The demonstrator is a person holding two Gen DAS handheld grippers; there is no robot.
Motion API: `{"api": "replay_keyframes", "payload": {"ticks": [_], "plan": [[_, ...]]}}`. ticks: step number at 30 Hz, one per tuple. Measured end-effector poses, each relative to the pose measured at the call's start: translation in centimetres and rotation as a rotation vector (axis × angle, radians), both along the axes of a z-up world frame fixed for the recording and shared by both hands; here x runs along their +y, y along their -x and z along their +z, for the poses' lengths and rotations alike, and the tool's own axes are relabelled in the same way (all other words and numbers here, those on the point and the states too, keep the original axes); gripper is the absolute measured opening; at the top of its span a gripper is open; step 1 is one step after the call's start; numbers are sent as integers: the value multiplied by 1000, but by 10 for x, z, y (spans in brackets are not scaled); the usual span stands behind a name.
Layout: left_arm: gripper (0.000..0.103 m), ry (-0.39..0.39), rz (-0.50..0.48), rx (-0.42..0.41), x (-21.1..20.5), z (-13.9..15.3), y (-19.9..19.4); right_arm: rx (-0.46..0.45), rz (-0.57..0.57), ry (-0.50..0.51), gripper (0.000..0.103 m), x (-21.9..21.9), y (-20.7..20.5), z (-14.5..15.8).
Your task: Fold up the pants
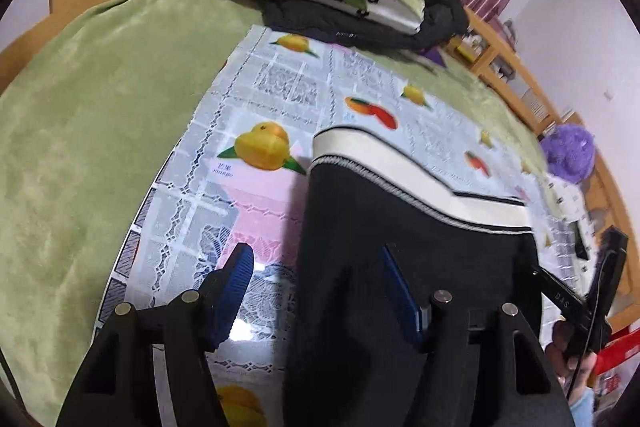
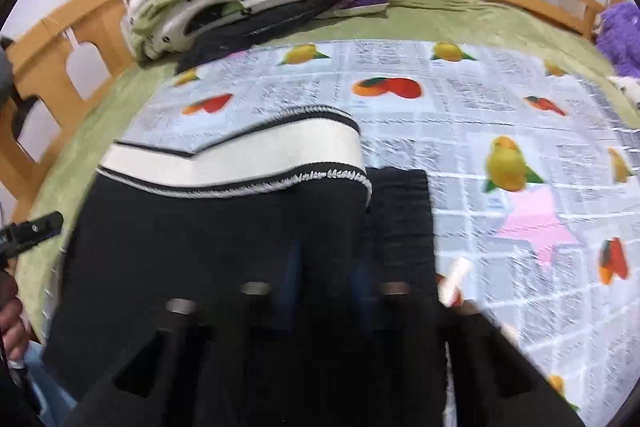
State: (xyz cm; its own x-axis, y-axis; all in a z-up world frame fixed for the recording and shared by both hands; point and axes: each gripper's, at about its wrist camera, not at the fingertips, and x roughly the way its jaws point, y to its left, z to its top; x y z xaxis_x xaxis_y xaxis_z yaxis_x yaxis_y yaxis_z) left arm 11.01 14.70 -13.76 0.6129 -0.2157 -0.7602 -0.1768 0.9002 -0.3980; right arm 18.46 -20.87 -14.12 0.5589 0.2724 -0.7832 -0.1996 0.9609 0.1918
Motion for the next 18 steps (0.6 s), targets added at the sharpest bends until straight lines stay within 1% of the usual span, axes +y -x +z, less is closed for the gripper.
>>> {"api": "replay_keyframes", "payload": {"ticks": [3, 4, 7, 8, 10, 12, 14, 16, 17, 18], "plan": [[63, 37, -30, -35, 1, 6, 6, -19, -37, -135, 11, -21, 6, 17], [63, 44, -40, -48, -1, 8, 7, -22, -52, -143, 10, -26, 10, 19], [63, 44, -86, -71, -12, 13, 10, -26, -76, -85, 10, -32, 19, 9], [63, 37, -104, -76, -16, 14, 11, -20, -86, -84, 10, -37, 21, 3], [63, 12, -145, -88, -27, 17, 15, -15, -130, -155, 10, -51, 26, 1], [63, 5, -171, -102, -34, 20, 18, -25, -144, -166, 10, -55, 27, 7], [63, 7, -189, -102, -40, 23, 20, -32, -135, -131, 10, -51, 23, 8], [63, 4, -203, -97, -45, 26, 24, -12, -140, -122, 11, -51, 17, -3], [63, 5, -208, -97, -47, 27, 27, 2, -139, -106, 13, -50, 13, -12], [63, 3, -217, -96, -49, 28, 32, 3, -133, -96, 16, -51, 14, -15]]}}
